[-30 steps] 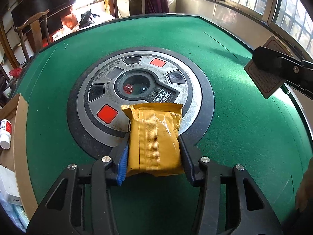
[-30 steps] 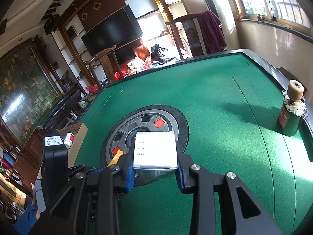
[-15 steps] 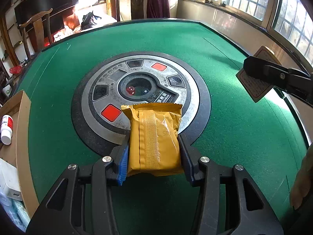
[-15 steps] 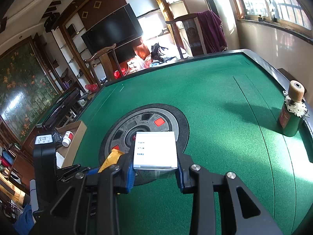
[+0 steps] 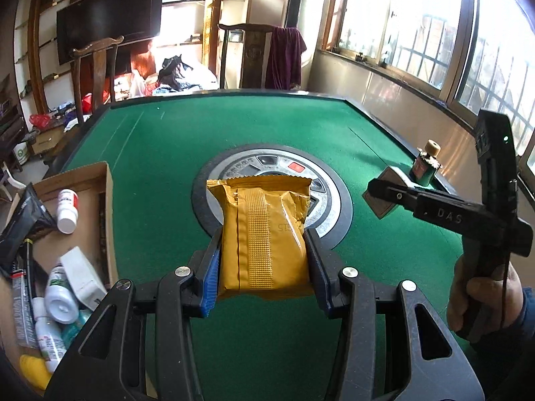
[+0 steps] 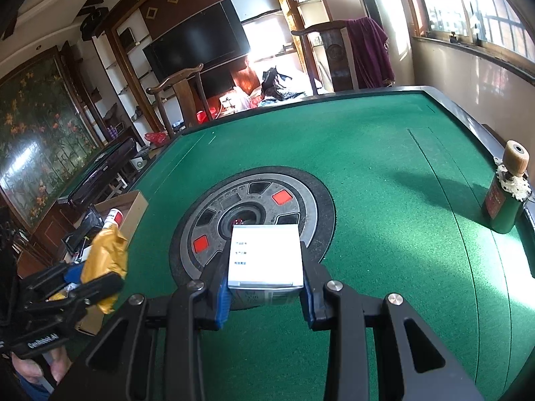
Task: Organize objects
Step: 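Carry the yellow packet and white barcode box into the cardboard box and lower them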
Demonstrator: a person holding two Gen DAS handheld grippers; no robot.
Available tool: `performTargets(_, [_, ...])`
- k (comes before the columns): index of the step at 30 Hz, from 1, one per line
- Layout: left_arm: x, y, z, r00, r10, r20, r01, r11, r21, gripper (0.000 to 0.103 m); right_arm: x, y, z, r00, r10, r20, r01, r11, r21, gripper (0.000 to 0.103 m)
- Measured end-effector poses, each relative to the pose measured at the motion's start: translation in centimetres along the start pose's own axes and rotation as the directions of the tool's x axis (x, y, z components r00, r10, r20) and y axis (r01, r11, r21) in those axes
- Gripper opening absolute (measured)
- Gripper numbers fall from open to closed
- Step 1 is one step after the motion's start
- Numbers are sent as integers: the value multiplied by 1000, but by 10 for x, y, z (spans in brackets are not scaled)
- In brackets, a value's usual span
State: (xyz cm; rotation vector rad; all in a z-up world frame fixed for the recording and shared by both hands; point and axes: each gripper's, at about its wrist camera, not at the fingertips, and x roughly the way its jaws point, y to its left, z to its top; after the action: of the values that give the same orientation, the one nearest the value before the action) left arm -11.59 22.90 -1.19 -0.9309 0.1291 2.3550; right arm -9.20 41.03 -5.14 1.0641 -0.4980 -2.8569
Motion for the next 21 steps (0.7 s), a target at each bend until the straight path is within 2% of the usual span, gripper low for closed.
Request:
performTargets(6, [-30,41,3,998,15,59,-11,998,-62,46,9,33,-2,999,38,-22,-38,999,-28,33])
performTargets(10, [-39,78,4,995,62,76,-52,991,-122,46,25,79,2,994,95,-49,-98,993,-69,33])
performTargets(15, [-41,132,0,985,163,47,-150,966,-208,46,51,147,19,982,172,-80,-182,974,-139,33])
performTargets(21, [-38,186,-7,978,209,-13,-202,924,-325,46,94,218,41,964,226,-140,-248,953,-171,33])
